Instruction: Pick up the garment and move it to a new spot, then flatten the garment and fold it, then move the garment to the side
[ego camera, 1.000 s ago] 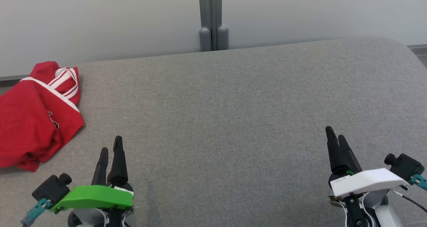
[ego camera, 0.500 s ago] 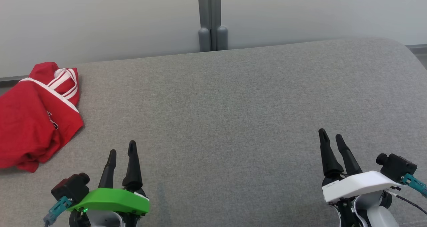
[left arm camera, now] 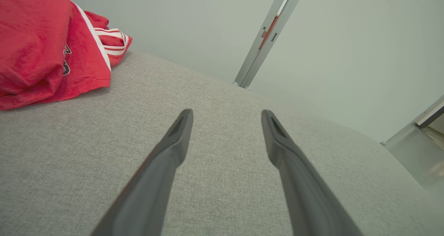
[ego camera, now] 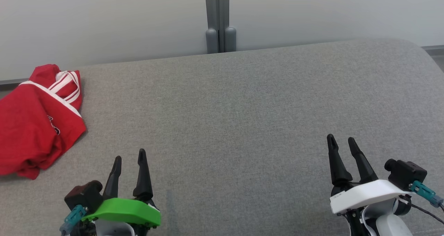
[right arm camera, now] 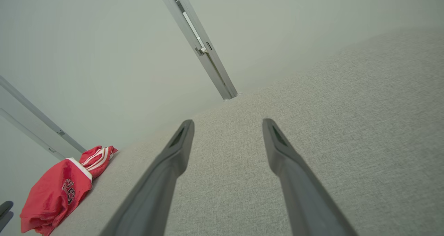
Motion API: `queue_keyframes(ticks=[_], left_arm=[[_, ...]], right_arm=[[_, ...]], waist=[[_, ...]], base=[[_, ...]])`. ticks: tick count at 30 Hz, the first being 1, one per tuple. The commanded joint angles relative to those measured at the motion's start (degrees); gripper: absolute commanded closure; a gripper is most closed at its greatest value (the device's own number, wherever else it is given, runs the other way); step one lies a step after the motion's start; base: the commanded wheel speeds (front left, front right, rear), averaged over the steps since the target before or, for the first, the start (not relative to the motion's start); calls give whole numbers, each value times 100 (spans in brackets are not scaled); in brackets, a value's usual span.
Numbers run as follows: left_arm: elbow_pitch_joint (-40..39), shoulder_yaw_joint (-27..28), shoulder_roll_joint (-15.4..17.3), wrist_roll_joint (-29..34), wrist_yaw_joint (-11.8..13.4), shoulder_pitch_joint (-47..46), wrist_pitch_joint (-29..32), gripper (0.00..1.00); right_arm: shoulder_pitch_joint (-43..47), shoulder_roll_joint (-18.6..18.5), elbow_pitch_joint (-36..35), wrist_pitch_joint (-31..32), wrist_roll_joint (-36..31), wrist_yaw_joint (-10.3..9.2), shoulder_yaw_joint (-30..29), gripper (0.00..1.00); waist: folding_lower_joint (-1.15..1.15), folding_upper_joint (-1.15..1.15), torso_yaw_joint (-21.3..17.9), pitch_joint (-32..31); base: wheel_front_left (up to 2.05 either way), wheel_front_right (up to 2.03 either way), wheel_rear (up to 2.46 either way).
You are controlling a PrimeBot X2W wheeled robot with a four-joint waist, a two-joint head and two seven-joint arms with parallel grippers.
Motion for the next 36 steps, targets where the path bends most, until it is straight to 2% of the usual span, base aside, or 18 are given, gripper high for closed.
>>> queue_keyframes(ticks=[1, 17, 36], left_arm=[[-31, -21, 44, 164, 38, 34, -54, 0], [143, -162, 50, 915, 120, 68, -257, 0], [272, -210, 55, 1501, 257, 134, -474, 0]], right_arm=[[-2, -30, -47, -66, -167, 3, 23, 0], [39, -36, -52, -277, -1017, 3, 122, 0], [91, -42, -79, -485, -1863, 2, 213, 0]], waist=[[0, 0, 1, 2], [0, 0, -4, 7], [0, 0, -7, -2]], base=[[0, 0, 0], [0, 0, 0], [0, 0, 0]])
